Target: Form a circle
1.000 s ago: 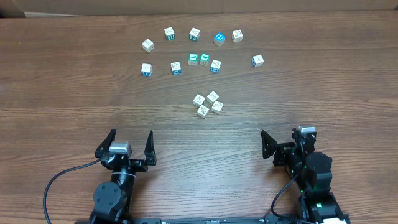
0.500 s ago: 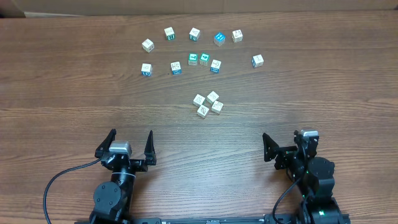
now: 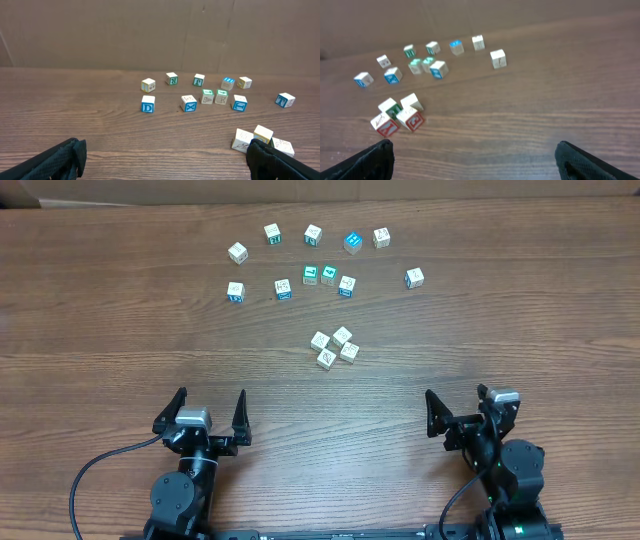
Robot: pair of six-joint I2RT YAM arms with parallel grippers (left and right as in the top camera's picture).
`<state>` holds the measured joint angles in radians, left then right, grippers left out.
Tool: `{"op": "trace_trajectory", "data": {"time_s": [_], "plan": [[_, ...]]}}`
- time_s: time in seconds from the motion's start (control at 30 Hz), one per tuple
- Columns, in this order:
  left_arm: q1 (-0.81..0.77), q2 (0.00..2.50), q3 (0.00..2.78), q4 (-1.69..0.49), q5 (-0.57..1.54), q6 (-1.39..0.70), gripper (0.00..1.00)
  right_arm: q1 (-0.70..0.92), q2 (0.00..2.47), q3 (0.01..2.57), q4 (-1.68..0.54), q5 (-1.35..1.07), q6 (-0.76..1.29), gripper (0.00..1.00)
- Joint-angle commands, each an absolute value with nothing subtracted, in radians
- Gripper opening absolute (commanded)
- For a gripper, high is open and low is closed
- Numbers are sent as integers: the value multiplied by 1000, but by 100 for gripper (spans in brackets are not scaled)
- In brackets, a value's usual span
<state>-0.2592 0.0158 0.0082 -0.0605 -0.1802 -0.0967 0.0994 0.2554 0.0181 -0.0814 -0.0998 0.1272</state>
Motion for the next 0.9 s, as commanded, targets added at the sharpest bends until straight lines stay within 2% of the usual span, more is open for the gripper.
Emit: {"op": "trace_trajectory", "data": {"time_s": [0.0,0.33,0.87], "plan": [[-251,4,5,-60,-183,-78,100,96,184,8,-77,-92,130,100],[-251,4,5,-60,-183,-78,100,97,2,8,-74,-99,129,100],[-251,4,5,-60,-183,-78,100,97,2,8,-76,-99,129,100]]}}
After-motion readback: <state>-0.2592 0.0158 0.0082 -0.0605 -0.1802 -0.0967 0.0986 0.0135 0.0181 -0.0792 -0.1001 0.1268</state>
